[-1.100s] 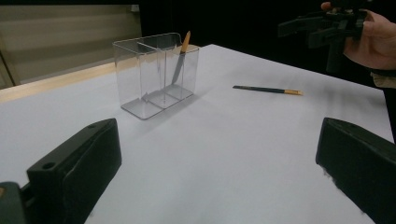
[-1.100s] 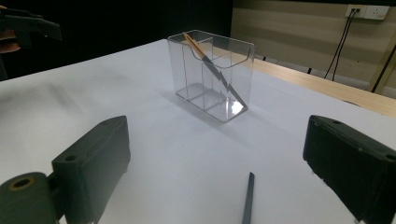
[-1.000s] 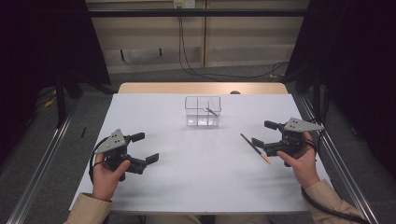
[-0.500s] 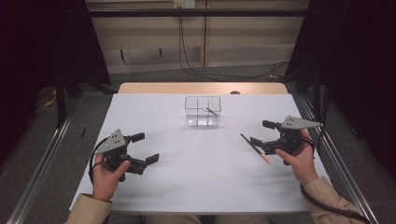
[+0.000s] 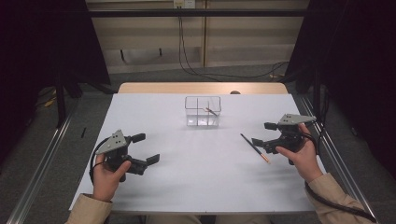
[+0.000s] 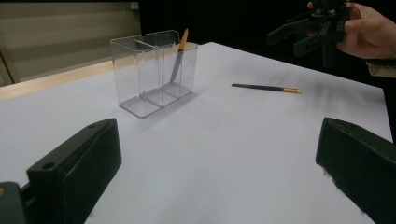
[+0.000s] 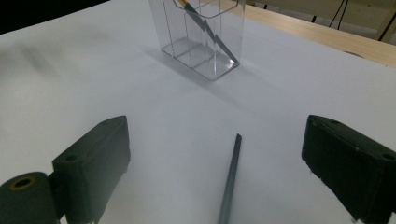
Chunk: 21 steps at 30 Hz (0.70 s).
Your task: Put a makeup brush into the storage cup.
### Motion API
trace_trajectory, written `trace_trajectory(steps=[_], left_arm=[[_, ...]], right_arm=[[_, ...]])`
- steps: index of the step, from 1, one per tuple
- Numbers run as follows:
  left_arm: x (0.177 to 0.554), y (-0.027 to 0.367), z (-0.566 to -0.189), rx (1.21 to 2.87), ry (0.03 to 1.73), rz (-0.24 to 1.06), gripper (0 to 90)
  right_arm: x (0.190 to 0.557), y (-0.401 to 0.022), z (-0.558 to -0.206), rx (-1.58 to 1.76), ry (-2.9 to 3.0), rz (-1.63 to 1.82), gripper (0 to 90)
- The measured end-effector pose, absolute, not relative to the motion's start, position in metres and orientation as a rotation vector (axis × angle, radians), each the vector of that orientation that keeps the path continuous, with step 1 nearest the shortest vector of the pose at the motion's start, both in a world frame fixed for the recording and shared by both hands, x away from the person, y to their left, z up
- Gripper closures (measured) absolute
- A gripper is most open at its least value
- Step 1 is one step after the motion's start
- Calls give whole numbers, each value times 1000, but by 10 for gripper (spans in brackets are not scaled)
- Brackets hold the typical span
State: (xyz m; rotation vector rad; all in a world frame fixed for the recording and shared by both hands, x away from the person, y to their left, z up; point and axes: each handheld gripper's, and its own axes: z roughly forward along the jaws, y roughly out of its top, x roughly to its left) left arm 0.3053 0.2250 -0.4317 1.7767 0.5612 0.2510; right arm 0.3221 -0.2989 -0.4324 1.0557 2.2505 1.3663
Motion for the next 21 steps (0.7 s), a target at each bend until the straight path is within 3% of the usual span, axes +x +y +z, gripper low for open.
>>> trace_trajectory(steps=[21], left_arm=[[305,223,-432,1780,563,242,2]], right_arm=[[337,-294,-433,1136,2554,1004,87]])
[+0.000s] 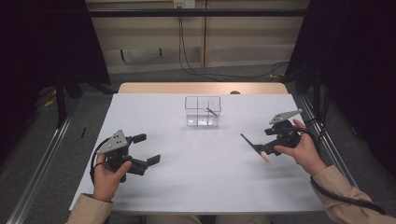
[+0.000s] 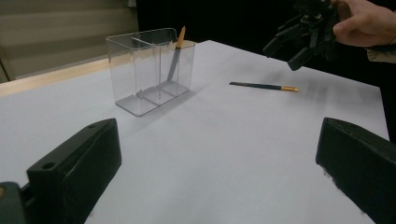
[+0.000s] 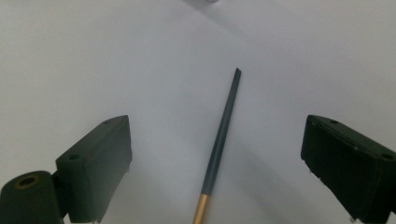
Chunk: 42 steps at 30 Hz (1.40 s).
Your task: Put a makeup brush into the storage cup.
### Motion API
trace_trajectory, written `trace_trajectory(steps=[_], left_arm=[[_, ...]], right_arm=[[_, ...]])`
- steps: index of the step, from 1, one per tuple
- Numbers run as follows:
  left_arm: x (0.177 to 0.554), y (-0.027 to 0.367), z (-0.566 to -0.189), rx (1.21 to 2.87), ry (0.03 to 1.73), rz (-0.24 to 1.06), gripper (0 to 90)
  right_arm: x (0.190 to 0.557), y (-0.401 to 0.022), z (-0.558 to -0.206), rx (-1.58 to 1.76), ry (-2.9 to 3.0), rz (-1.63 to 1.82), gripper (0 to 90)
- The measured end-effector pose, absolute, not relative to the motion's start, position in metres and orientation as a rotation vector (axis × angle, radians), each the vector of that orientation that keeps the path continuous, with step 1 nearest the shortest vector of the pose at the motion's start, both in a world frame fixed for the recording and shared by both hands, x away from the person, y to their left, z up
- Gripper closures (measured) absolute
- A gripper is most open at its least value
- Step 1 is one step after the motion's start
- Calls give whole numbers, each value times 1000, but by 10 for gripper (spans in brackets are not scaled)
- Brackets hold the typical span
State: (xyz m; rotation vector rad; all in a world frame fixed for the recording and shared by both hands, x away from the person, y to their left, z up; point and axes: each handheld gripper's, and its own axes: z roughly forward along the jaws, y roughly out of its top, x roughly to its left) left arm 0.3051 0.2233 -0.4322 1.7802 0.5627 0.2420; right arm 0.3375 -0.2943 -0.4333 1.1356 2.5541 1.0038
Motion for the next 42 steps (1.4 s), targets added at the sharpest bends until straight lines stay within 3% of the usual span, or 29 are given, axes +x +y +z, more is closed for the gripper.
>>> trace_trajectory(steps=[13,42], left_arm=[[305,223,-433,1780,563,238,1],[305,224,-433,1770,567,225,1]], right_arm=[[349,-281,-437,1116,2693,710,135],[361,-266,-451,1089,2828,336,498]])
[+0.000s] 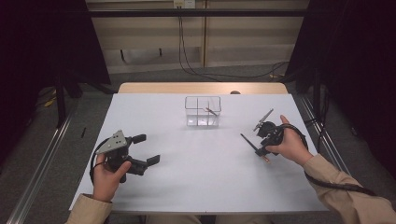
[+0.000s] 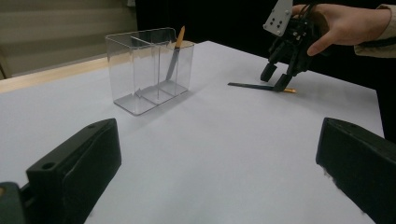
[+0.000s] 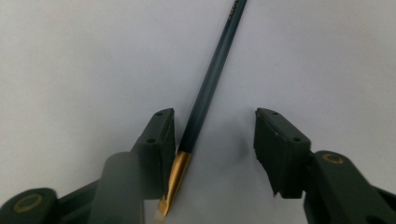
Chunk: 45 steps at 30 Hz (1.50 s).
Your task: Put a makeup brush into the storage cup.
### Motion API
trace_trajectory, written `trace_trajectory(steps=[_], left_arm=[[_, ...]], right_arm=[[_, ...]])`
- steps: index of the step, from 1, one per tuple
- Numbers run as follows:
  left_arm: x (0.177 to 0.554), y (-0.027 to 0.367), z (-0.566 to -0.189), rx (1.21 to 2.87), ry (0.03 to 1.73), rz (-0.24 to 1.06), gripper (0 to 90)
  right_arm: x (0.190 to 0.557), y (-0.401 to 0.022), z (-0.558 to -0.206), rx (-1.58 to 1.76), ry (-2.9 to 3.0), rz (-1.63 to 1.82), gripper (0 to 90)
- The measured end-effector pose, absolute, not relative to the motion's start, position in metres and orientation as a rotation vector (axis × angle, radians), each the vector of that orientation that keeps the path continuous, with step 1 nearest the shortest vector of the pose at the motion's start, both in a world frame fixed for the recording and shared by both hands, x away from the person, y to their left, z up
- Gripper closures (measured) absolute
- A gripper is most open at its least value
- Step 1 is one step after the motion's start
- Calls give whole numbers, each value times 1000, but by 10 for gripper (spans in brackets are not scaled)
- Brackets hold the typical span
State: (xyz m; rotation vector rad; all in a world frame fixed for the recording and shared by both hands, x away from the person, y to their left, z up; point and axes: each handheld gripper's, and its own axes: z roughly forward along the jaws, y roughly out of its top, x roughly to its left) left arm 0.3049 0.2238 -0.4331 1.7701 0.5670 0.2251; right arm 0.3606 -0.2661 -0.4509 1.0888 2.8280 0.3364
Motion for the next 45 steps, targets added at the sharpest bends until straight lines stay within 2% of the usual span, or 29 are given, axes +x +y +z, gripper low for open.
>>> trace_trajectory(steps=[4,11,16,21,45], left_arm=[[305,224,-433,1773,567,225,1],[305,223,-434,1775,565,225,1],[305,223,-434,1776,562,226,1],[305,223,-434,1775,562,227,1],[306,221,-434,1787,558,225,1]], right_arm=[[362,-265,-451,1070,2843,329,517],[364,-262,-450,1075,2876,302,611],[364,-258,-450,1056,2898,296,771],[365,-259,-450,1037,2913,309,830],[361,-259,-440,1002,2944,345,838]])
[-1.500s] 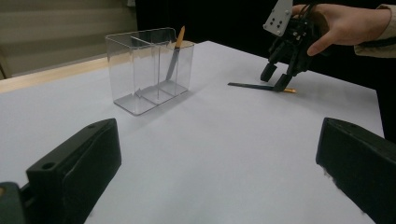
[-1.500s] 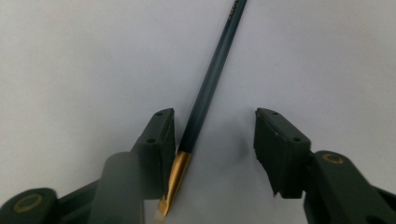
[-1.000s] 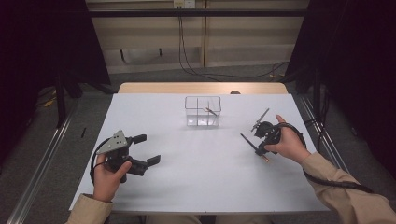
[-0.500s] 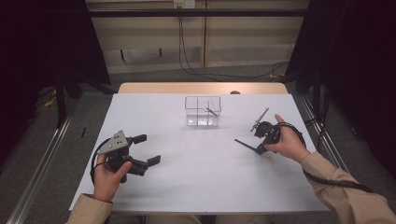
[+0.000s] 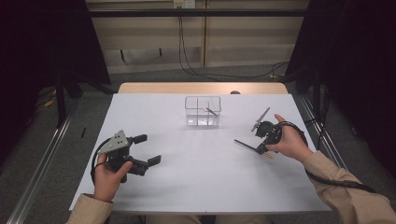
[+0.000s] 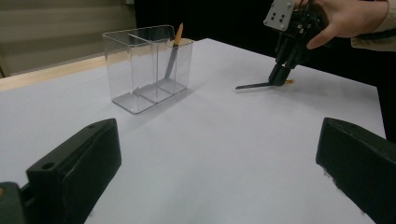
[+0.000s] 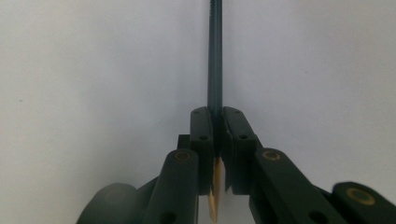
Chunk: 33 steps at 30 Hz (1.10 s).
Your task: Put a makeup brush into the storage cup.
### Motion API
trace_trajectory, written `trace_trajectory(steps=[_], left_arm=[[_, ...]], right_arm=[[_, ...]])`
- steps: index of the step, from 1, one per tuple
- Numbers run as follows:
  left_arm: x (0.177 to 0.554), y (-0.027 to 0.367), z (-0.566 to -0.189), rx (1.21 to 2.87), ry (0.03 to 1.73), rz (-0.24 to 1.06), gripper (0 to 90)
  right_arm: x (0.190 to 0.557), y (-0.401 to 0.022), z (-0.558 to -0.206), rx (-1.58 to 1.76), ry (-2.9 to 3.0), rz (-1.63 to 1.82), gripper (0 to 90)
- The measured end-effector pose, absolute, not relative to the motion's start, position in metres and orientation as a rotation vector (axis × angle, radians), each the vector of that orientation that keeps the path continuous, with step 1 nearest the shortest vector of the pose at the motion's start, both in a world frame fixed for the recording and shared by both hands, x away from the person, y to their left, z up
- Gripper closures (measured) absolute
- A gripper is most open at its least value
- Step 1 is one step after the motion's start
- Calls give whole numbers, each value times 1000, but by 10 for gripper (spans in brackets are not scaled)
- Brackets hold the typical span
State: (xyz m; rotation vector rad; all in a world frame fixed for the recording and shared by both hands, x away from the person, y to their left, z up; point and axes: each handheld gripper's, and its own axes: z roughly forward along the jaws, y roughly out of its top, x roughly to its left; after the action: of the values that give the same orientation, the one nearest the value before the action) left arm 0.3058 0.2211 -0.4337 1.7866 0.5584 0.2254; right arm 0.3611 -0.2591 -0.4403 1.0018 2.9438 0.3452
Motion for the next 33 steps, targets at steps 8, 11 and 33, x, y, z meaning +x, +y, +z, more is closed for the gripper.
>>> trace_trajectory(steps=[8,11,33], left_arm=[[307,217,-434,1795,548,217,1],[306,217,-434,1799,548,218,1],[306,217,-436,1801,554,211,1]], right_arm=[[357,-251,-433,925,2968,376,838],[356,-248,-431,887,2976,380,838],[349,-210,-417,720,3034,453,838]])
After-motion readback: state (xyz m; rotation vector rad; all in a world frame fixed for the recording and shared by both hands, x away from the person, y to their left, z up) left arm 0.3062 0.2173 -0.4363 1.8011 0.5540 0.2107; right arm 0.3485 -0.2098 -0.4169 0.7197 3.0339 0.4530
